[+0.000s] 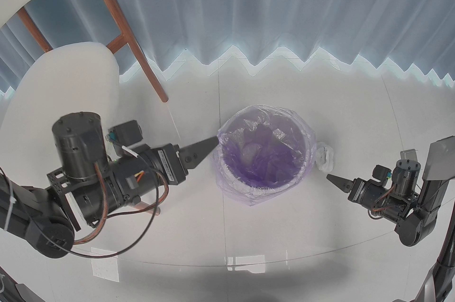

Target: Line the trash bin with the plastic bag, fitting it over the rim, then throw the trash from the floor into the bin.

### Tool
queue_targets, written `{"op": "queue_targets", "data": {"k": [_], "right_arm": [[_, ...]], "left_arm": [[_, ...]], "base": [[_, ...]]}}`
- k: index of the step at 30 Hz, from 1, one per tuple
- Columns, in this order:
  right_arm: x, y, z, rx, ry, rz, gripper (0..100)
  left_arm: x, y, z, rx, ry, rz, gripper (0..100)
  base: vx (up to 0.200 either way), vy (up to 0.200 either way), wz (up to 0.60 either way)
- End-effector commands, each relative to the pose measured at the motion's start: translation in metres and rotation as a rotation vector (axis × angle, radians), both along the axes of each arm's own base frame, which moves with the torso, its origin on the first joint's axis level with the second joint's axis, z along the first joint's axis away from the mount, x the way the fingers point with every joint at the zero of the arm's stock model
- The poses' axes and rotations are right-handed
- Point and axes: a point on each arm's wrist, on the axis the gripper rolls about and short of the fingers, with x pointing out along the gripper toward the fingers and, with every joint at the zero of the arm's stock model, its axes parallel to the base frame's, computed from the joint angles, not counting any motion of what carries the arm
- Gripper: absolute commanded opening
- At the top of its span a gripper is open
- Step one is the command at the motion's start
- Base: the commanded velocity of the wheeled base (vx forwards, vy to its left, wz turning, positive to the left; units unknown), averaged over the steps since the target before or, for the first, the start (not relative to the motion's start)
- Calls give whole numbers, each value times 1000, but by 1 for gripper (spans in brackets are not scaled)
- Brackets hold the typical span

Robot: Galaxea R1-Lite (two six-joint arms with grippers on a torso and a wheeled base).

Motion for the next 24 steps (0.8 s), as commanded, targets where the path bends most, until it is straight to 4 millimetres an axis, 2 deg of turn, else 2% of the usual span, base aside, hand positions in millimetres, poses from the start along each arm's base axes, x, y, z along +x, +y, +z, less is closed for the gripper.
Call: {"op": "queue_targets", "data": {"k": [1,4,9,13,20,24], "right_arm": [[30,10,-3,3,-41,40,100],[41,11,-5,7,-14,42,100],[62,11,-11,51,-5,-29,100],[76,11,-26,43,7,-61,100],[78,10,-38,39,32,-69,100],[82,11,-38,41,21,-68,100]], "left_arm": [[-39,30,29,24,-99,35,100],[-50,47,28,136,-183,58,100],[-47,68,32,242,-272,146,100],[-42,81,37,279,-307,211,100],[-41,92,38,292,-305,284,100],[-44,94,38,294,-301,320,100]], "base": [[0,0,0],[0,0,0],[0,0,0],[0,0,0],[0,0,0],[0,0,0]]}}
